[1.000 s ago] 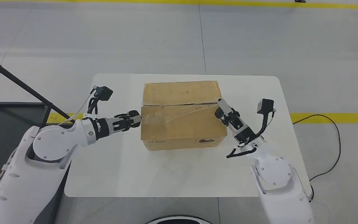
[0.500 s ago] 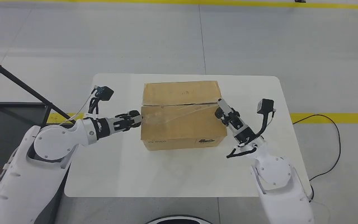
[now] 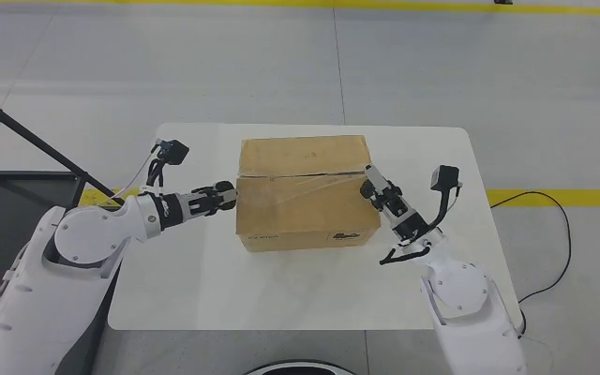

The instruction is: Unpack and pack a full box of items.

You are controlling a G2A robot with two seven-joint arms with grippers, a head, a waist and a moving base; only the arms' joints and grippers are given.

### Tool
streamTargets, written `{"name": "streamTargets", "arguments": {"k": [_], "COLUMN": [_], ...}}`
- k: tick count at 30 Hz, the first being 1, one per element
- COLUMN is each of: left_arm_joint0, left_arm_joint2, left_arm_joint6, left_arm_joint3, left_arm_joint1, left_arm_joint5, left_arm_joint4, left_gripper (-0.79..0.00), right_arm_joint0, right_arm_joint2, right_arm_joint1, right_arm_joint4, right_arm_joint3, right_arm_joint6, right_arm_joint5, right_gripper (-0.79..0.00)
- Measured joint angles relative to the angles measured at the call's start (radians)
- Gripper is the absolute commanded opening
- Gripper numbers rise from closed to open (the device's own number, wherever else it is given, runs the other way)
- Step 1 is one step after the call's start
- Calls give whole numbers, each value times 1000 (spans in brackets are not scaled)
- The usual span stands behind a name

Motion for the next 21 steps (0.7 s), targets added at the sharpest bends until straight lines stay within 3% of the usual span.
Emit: {"name": "streamTargets", "arguments": {"k": [21], "left_arm_joint0": [-82], "left_arm_joint2": [33], "left_arm_joint6": [-13], "left_arm_joint3": [37], "left_arm_joint1": [-3], "left_arm_joint5": [3], "left_arm_joint4": [-14], "left_gripper": [-785], "right_arm_joint0": [0], "right_arm_joint2": [0], "right_arm_joint1": [0], "right_arm_joint4": [0], "right_arm_joint3": [0], "right_arm_joint6": [0], "right_arm_joint5": [0], "right_gripper": [0]}}
